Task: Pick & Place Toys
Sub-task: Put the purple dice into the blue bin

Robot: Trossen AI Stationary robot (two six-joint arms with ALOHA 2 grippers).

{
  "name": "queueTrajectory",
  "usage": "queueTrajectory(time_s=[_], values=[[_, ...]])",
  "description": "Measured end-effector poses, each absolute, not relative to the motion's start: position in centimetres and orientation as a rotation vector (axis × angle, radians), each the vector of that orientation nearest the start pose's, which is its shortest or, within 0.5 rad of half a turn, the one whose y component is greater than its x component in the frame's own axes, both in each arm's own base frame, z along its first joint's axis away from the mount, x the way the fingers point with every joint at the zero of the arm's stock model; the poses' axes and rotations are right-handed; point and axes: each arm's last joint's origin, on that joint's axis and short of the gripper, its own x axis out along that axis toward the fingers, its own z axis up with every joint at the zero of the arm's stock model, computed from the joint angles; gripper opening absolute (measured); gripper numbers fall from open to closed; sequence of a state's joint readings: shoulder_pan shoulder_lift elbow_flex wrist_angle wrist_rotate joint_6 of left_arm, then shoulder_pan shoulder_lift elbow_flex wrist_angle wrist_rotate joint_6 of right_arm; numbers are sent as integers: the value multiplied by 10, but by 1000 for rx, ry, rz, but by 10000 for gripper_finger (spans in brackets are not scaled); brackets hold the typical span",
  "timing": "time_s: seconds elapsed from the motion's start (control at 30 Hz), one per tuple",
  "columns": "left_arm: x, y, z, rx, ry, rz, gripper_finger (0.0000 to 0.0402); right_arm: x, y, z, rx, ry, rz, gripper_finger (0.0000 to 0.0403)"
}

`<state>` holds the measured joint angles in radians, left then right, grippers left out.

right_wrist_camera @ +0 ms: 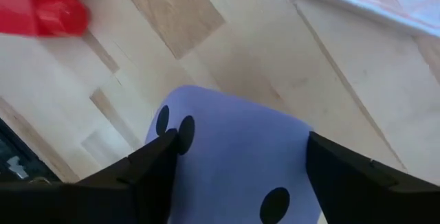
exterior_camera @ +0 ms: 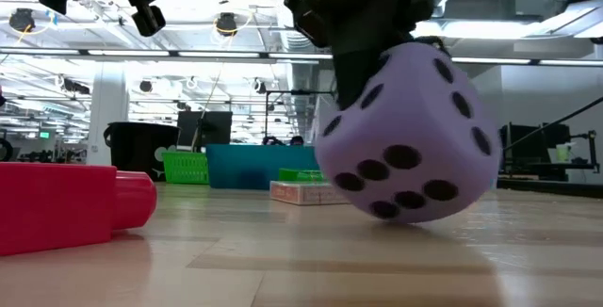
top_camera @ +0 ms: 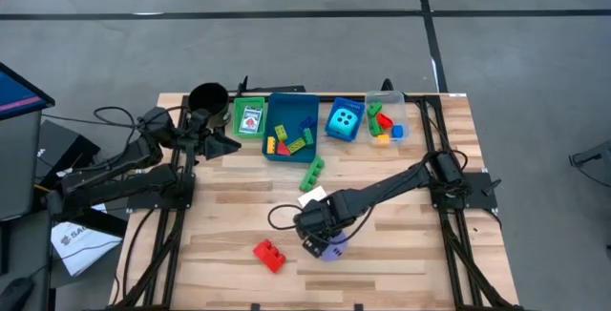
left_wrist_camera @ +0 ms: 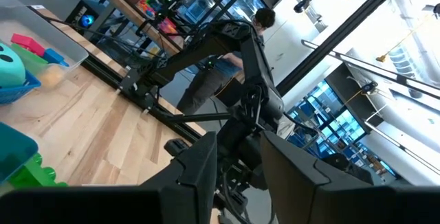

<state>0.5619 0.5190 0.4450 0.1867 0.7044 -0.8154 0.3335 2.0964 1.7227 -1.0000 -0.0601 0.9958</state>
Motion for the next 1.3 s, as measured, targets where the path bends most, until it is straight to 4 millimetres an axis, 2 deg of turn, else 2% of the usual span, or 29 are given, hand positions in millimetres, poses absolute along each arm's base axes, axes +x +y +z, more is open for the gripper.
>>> queueTrajectory(time_s=[0.1,0.3,0.47,0.6,0.77,1.0,1.1,1.3], values=[[119,53,286,-747,-28,-171,108,397,137,207,646,1380,-373,276],[119,53,286,-747,-28,-170,108,388,129,231,648,1322,-419,276],[119,53,285,-753,-21,-167,108,375,117,267,641,1187,-506,275],[120,54,284,-762,-9,-162,108,358,99,292,607,1058,-679,275],[122,55,283,-769,-3,-158,108,335,73,326,581,847,-879,275],[122,55,283,-772,-9,-144,108,316,29,358,541,621,-1060,275],[122,56,283,-773,-19,-123,108,314,8,360,497,603,-1128,275],[122,58,283,-775,-46,-65,108,321,-40,354,389,701,-1185,275]])
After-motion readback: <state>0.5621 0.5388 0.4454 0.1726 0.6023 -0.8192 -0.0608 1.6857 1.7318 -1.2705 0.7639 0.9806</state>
